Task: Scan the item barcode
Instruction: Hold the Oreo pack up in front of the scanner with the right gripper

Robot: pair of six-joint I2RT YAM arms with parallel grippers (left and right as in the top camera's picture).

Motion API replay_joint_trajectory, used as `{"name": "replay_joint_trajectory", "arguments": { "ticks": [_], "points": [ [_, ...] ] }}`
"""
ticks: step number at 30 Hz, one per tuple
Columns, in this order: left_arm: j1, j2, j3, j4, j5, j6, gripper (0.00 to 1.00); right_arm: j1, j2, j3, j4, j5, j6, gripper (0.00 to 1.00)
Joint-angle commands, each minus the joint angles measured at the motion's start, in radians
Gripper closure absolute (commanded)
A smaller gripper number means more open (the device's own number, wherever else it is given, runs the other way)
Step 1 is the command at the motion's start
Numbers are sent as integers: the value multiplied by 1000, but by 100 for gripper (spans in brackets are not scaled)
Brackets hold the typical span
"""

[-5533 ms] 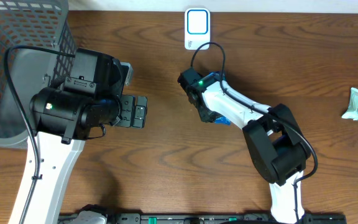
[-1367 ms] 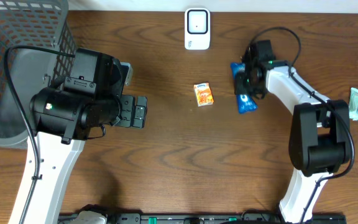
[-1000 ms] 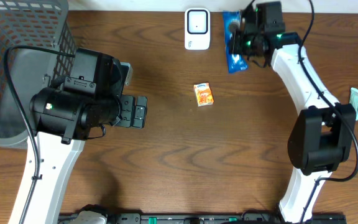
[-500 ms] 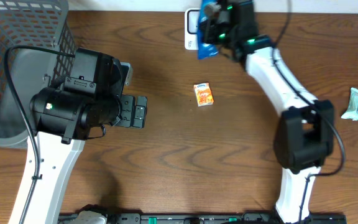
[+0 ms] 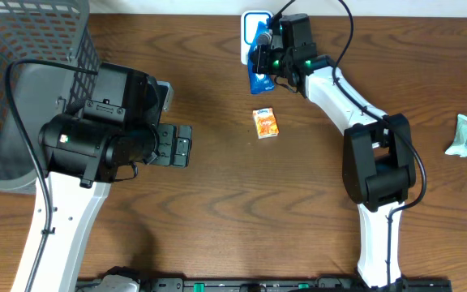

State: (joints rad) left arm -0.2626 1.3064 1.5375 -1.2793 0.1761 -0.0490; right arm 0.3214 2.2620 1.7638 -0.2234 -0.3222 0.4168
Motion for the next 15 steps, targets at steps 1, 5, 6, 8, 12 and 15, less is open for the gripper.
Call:
{"name": "replay_joint_trajectory", "arguments": {
  "ticks": [1,5,6,8,12,15],
  "points": [
    [5,3,9,-3,-13,-1,2,-7,-26,21,0,-5,-18,99],
    [5,3,9,-3,-13,-1,2,-24,-28,60,-48,-11,-28,99],
    [5,3,9,-3,-13,-1,2,-32,-29,81,-74,-13,-41,99],
    [5,3,9,-3,-13,-1,2,-54,-30,132,-142,-12,-74,99],
    [5,3,9,-3,-13,-1,2,-138,-32,271,-338,16,-100,99],
    [5,3,9,-3,-13,-1,2,-222,-33,360,-488,66,-100,99]
  ]
}}
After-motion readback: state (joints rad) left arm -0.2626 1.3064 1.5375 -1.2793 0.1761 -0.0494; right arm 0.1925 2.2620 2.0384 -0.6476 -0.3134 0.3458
